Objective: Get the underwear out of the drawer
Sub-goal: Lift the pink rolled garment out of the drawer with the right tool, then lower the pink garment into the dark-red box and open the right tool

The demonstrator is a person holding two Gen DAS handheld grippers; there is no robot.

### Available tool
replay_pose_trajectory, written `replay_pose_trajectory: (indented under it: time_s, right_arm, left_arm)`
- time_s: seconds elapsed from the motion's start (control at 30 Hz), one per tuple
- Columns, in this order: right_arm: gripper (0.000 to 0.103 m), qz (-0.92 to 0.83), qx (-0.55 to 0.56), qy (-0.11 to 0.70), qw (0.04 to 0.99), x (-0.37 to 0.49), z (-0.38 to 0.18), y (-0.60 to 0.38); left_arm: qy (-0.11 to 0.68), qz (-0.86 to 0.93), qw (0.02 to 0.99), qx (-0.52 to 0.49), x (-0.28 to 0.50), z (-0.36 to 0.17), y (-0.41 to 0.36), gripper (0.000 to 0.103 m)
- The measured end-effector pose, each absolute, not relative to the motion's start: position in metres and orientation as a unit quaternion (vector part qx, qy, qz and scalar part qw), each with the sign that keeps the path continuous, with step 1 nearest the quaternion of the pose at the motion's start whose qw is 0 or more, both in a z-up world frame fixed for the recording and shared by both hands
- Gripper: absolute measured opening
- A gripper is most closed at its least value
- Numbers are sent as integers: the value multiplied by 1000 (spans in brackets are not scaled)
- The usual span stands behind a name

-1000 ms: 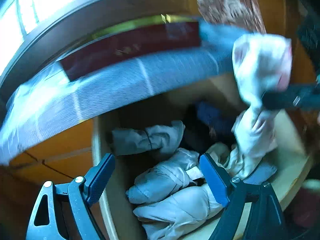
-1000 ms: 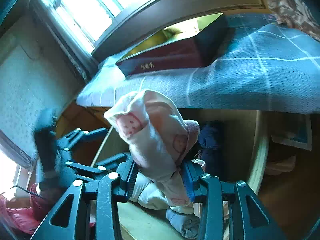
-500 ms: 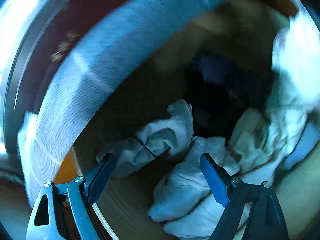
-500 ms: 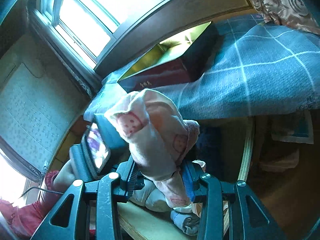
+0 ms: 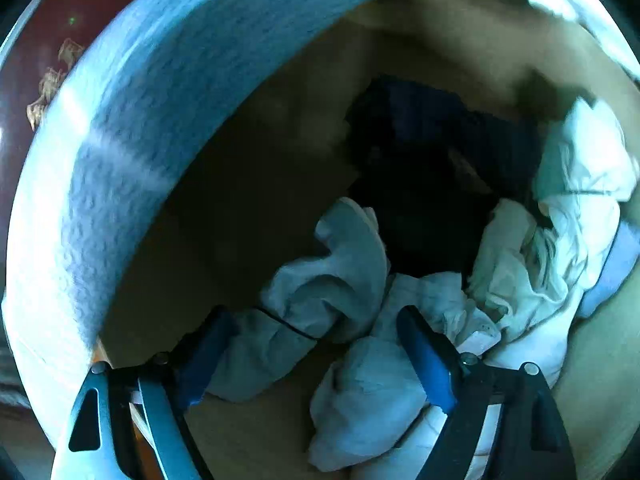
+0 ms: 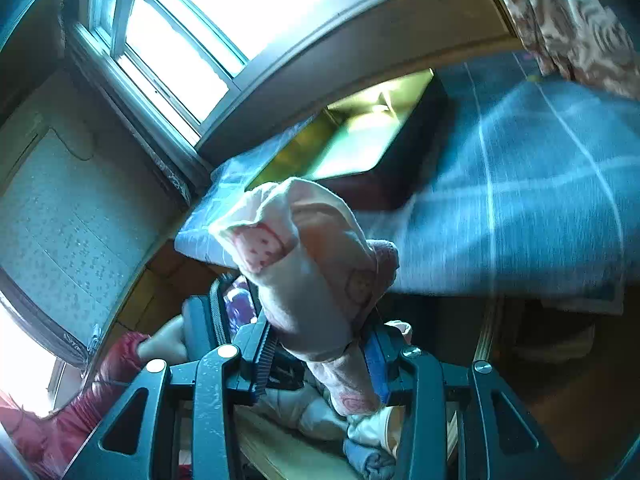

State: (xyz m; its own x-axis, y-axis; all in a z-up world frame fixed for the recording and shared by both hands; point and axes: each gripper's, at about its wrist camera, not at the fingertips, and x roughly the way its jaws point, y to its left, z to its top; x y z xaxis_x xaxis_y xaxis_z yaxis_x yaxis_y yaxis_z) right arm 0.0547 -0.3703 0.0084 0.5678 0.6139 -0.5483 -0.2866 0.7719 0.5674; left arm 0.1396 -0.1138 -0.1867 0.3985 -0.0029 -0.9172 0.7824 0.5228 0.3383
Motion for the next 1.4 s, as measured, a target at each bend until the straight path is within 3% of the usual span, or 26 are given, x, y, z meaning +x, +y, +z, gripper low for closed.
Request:
replay_pose_trajectory:
  time_s: [0.5,0.9,0.93,1.07,1.4]
  right_arm:
    - [41,229,268,363,863,165,89,-404]
    - [41,169,233,437,852,292,65,-373]
    - [41,164,234,444,849,299,61,-371]
    - [41,135,222,467,845,335,42,-360]
    - [39,31,221,478,849,386,7,-364]
  left_arm:
    - [464,-267,730,425,118,-207,-124,83]
    - [460,-270,732,423,120,-198,-115,82]
    - [459,-272,732,424,119,-198,-115,81]
    - [511,-303,717,364,130,-197,-107,54]
    - [512,-303,717,363,134,-200,-108,54]
